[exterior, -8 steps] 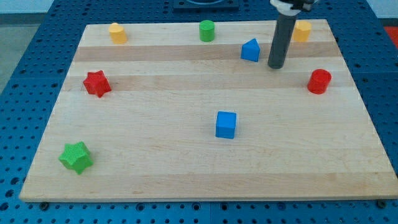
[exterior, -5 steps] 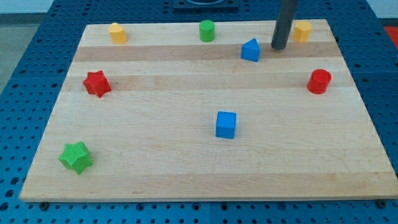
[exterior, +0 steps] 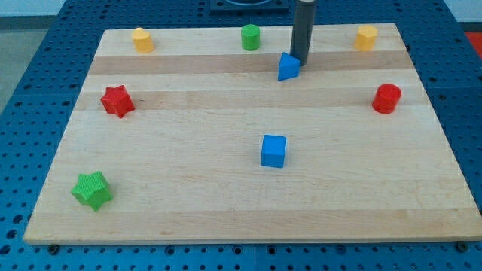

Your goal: Slide blue triangle to blue cube

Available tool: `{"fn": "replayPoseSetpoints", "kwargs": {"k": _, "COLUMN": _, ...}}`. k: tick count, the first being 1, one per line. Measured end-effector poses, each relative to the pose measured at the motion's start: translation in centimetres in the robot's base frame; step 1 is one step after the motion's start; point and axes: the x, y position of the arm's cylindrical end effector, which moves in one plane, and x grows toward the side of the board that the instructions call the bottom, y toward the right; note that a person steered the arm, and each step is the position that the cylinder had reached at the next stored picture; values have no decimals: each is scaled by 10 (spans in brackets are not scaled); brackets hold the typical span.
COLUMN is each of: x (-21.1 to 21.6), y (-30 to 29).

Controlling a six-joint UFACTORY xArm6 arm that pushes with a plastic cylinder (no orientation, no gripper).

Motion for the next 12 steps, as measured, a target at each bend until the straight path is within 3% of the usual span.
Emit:
{"fn": "replayPoseSetpoints", "kwargs": {"k": 9, "x": 19, "y": -57}}
{"fn": "replayPoseSetpoints", "kwargs": {"k": 12, "x": 51, "y": -58}}
